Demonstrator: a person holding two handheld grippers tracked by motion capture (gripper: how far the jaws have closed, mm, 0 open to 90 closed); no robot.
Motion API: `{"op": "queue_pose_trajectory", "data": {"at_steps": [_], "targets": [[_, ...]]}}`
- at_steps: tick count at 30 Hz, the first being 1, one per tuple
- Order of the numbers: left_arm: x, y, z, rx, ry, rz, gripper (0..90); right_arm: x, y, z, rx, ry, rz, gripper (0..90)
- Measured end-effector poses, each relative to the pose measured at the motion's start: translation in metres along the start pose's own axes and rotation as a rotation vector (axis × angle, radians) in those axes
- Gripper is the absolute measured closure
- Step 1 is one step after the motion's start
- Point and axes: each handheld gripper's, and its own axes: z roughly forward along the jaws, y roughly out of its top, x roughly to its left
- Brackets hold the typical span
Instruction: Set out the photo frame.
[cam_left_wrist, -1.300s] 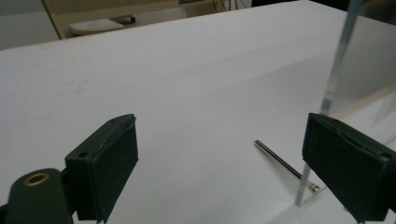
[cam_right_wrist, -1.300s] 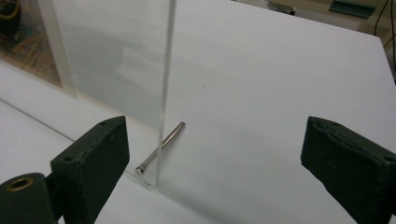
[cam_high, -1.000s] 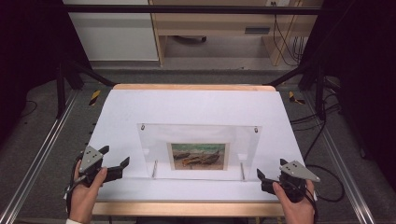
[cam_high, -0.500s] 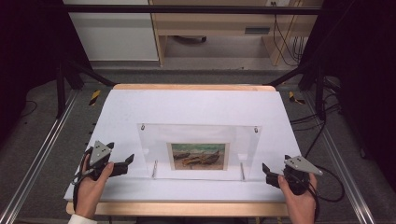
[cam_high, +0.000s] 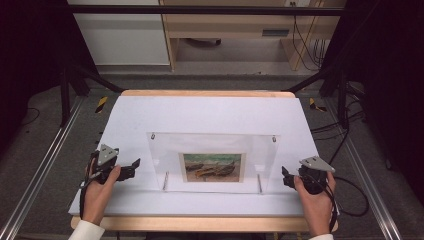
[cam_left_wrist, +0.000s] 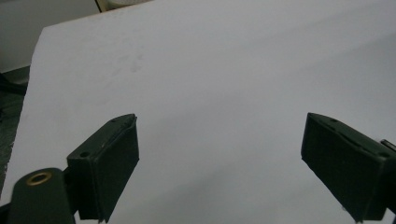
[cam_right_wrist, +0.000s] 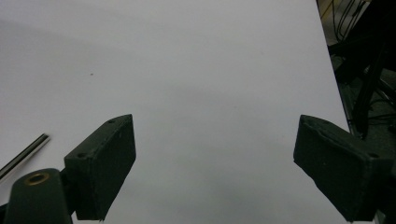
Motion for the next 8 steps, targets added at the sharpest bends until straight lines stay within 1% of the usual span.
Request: {"op": "queue_pose_trajectory", "data": {"at_steps": [1,2,3,4,5,7,8], "targets": [[0.000,0.000,0.000,0.000,0.000,0.000,10.8,-0.001,0.001,0.003,0.007,-0.016,-0.004,13.8],[0.001,0.000,0.000,0.004,0.009,-0.008,10.8,-0.001,0.002,0.006,0.019,-0.027,-0.001,14.3],[0.001,0.000,0.000,0.004,0.009,-0.008,10.7,-0.001,0.002,0.006,0.019,-0.027,-0.001,14.3],[0.003,0.001,0.000,0.001,0.010,-0.013,10.6,-0.003,0.004,0.012,0.046,-0.045,0.014,15.4],[0.004,0.001,0.000,-0.001,0.006,-0.020,9.6,-0.004,0.005,0.014,0.051,-0.047,0.014,15.7],[0.005,0.001,0.002,-0.006,0.012,-0.030,8.2,-0.006,0.006,0.017,0.055,-0.057,0.001,16.1],[0.005,0.001,0.002,-0.006,0.012,-0.030,7.9,-0.007,0.006,0.017,0.056,-0.064,-0.002,16.2]]}}
